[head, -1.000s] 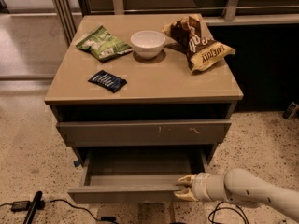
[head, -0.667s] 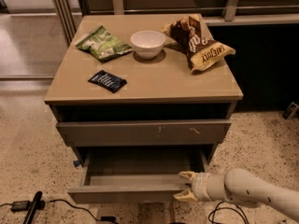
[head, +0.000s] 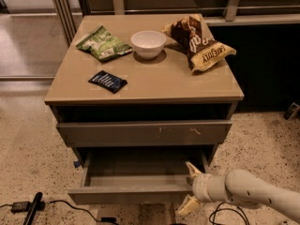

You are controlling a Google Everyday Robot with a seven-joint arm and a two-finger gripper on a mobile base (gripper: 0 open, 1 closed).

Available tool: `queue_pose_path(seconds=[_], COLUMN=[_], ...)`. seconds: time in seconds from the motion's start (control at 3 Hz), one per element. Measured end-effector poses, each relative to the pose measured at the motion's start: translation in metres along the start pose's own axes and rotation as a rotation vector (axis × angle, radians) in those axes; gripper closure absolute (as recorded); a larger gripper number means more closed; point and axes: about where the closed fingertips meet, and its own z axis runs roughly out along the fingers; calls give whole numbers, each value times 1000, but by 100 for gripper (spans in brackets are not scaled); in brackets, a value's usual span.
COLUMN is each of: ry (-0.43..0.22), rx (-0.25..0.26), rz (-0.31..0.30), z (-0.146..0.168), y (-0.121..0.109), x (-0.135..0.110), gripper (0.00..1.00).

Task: Open middle drawer

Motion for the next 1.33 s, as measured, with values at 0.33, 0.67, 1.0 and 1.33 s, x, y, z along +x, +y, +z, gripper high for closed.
queue_pose_path(seconds=[0.33,0.67,1.0,1.33], ry=[-2,-5,-9,-14], rx=[-1,3,8,15], rz=[5,19,27,29], z=[-1,-6,-13,-19], y=[2,7,12,15], x=[2,8,13,14], gripper=[9,32,55,78])
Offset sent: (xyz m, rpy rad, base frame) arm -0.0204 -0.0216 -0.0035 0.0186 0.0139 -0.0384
